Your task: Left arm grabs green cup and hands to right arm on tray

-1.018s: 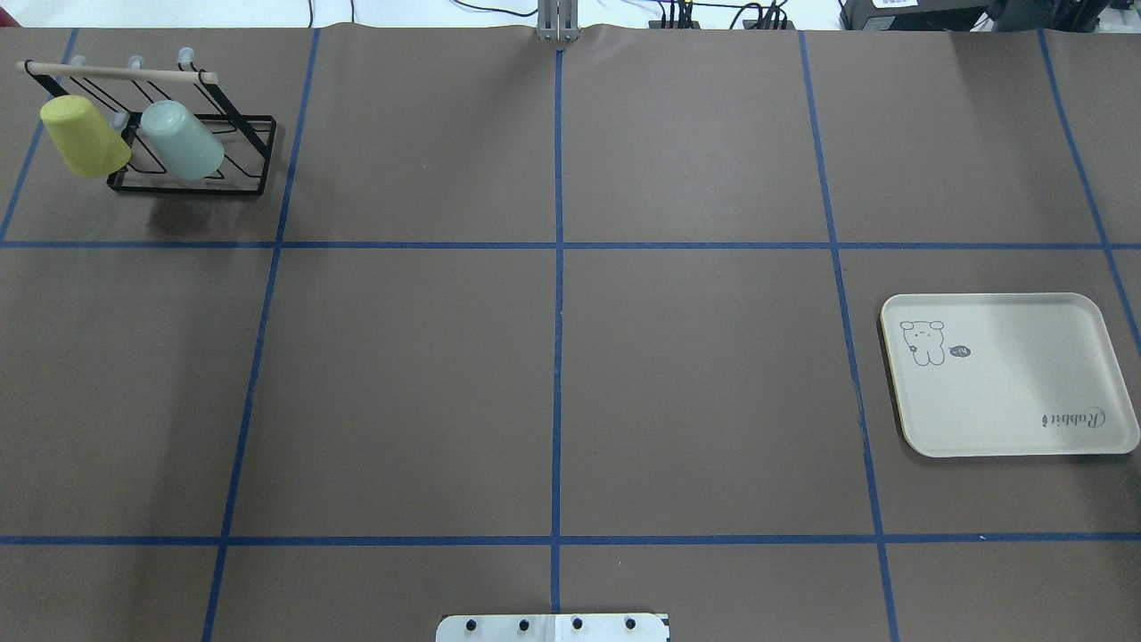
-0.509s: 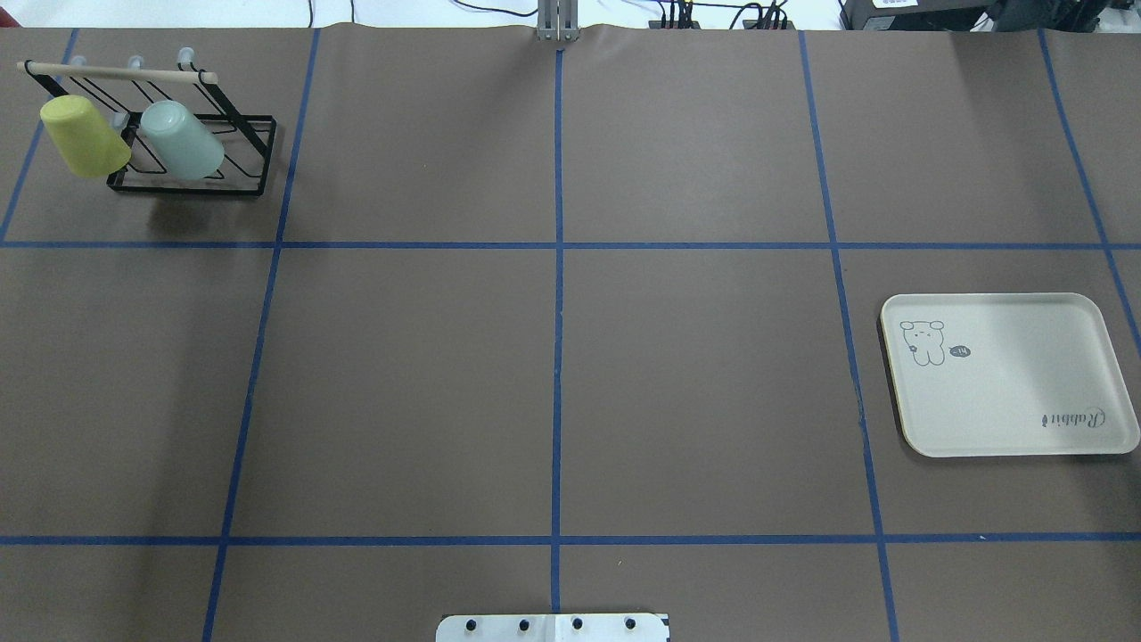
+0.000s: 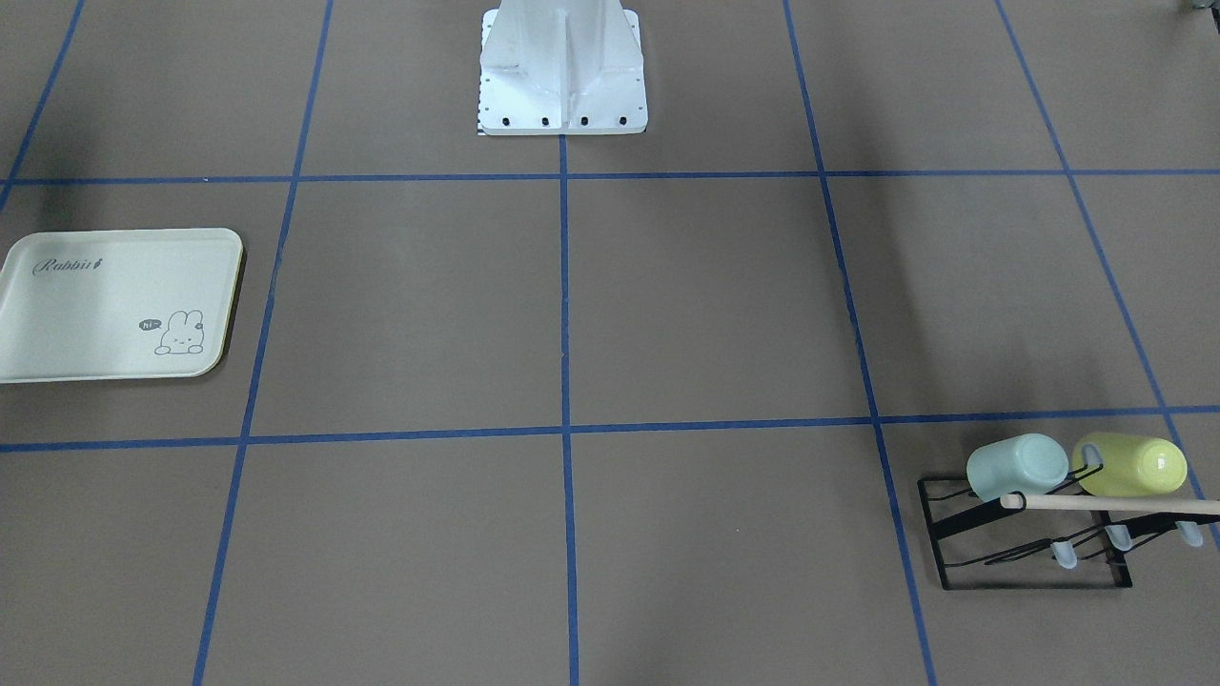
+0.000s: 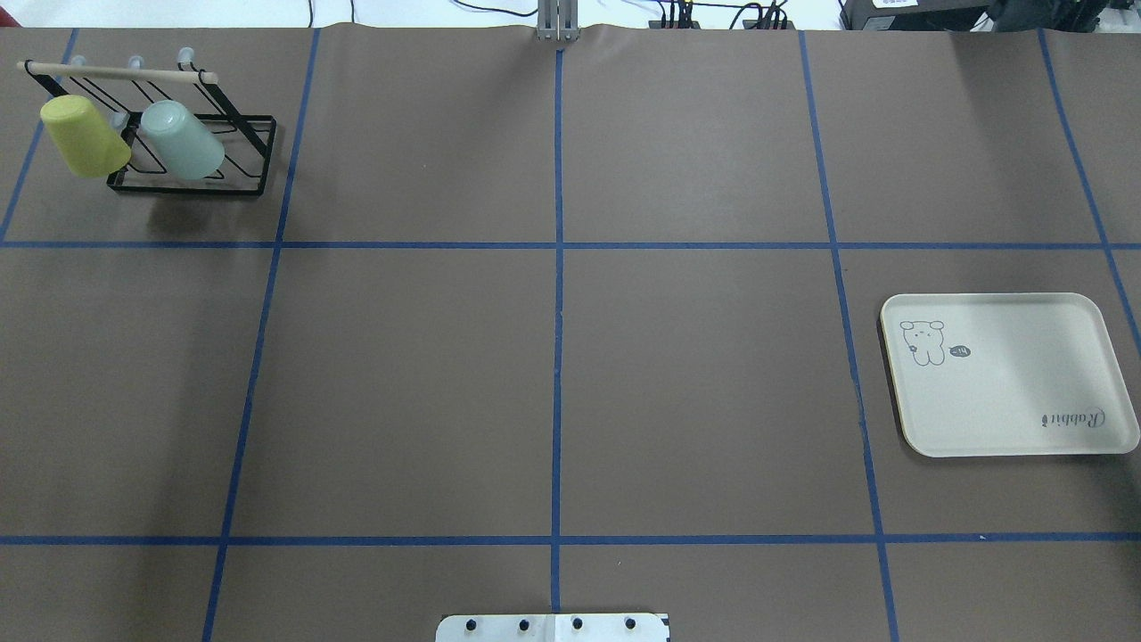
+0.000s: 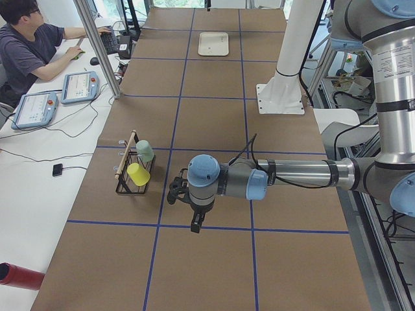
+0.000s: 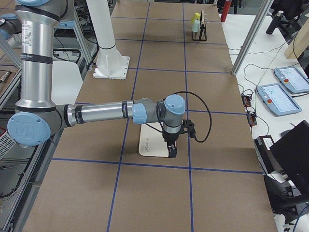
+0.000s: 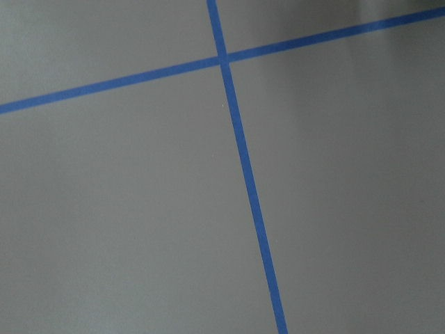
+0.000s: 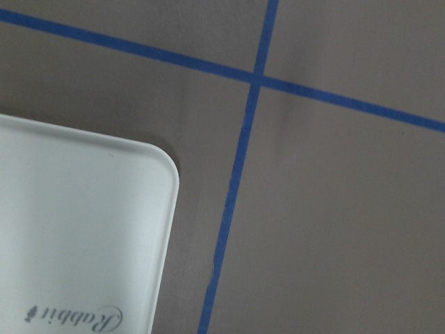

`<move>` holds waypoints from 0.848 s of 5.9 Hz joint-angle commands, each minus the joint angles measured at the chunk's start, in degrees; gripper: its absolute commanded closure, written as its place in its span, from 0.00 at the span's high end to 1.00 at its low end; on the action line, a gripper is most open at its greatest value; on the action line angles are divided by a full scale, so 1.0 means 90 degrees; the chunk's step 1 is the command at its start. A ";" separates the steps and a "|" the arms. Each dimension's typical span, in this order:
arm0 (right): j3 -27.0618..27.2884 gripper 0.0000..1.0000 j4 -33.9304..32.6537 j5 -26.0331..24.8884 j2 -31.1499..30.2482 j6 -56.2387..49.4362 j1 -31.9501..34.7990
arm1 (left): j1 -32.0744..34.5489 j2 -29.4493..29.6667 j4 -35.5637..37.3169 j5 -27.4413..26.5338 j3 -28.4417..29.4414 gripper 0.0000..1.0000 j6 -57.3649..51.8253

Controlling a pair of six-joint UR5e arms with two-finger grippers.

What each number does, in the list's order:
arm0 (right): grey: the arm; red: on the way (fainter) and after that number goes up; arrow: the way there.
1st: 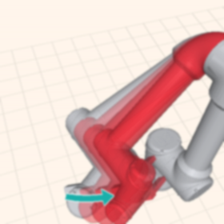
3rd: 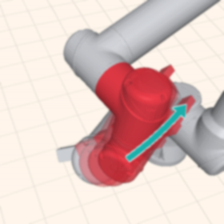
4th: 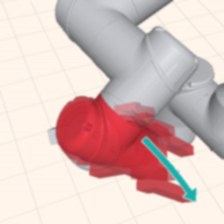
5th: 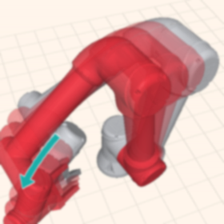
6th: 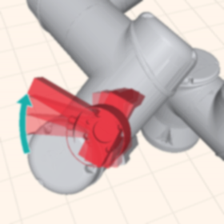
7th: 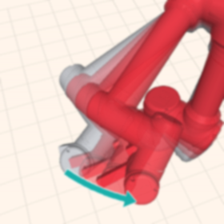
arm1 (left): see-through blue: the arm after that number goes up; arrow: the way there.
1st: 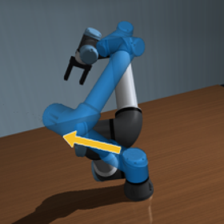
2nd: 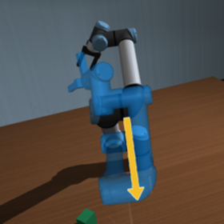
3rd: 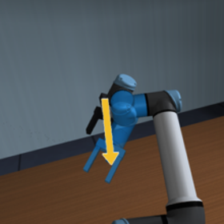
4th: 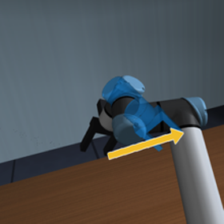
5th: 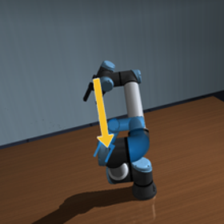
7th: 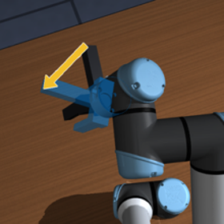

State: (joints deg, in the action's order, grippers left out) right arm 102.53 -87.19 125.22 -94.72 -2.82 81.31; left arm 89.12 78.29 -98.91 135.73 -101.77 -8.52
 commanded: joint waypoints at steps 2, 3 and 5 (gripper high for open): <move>-0.0539 1.00 0.2390 -0.0008 0.0278 0.0069 -0.0001 | 0.0000 0.0770 -0.2021 0.0036 0.0455 1.00 0.0019; -0.0678 1.00 0.2412 -0.0007 0.0397 0.0514 -0.0001 | 0.0000 0.1199 -0.2105 0.0056 0.0661 1.00 0.0048; -0.0718 1.00 0.2509 0.0002 0.0388 0.0607 -0.0011 | 0.0000 0.1252 -0.2261 0.0356 0.0673 1.00 0.0341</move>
State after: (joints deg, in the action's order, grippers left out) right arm 96.40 -65.21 125.18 -91.27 2.19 81.26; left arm 89.12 89.11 -118.34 137.24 -95.90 -6.17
